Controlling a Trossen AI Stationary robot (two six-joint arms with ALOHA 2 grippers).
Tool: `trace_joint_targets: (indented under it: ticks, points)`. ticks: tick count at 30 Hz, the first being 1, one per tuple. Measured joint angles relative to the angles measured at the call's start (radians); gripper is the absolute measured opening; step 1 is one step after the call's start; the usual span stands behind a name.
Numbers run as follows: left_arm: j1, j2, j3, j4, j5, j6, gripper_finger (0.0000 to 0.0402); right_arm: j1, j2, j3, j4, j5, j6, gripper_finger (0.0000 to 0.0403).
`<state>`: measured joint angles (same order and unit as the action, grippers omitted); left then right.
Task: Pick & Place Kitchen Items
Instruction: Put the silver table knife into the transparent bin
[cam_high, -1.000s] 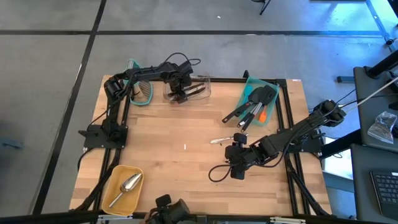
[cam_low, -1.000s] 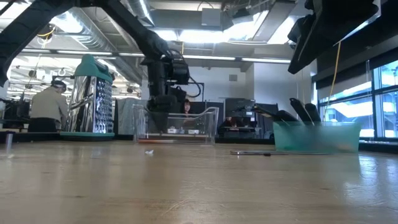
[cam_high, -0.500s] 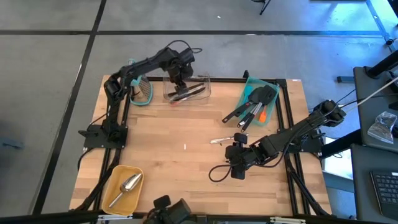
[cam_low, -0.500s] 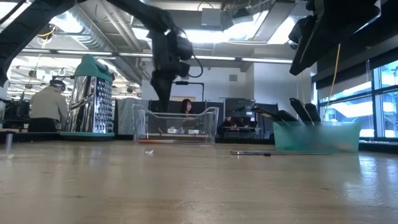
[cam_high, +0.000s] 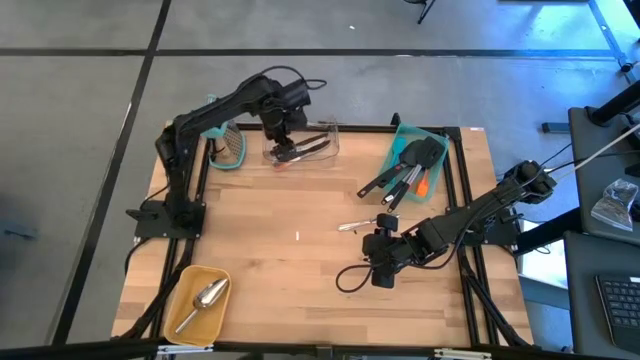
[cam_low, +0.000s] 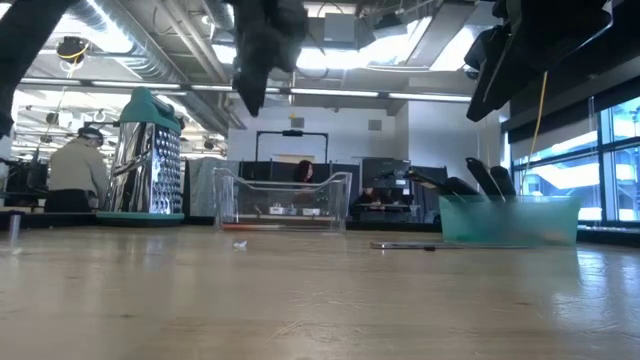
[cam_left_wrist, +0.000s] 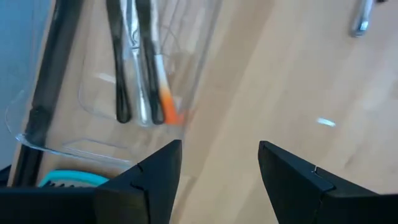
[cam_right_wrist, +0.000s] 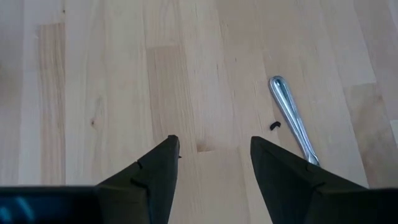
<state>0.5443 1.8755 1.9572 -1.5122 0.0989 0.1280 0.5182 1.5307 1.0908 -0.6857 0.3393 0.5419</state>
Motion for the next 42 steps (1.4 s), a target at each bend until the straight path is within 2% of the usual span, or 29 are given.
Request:
trace_joint_targets:
  ticks: [8,15,18,25,32,42]
  points:
    - [-0.15,-0.111,0.0,-0.011,-0.002,-0.106,0.021,0.0,0.0,0.0,0.001,-0.001,0.001,0.0202]
    - [-0.318,-0.183,0.0,-0.003,-0.061,-0.206,0.021,0.0,0.0,0.0,0.002,-0.004,0.015,0.0202]
    - [-0.398,-0.207,-0.001,0.004,-0.135,-0.251,0.021,0.0,0.0,0.0,0.001,-0.004,0.019,0.0202]
    - [-0.596,-0.258,-0.056,0.138,-0.35,-0.323,0.021,0.0,0.0,0.0,0.002,-0.004,0.019,0.0202]
    - [-0.771,-0.299,-0.193,0.326,-0.548,-0.352,0.021,0.0,0.0,0.0,0.009,-0.004,0.019,0.0202]
    - [-0.938,-0.302,-0.421,0.613,-0.784,-0.406,0.021,0.0,0.0,0.0,0.013,-0.003,0.019,0.0202]
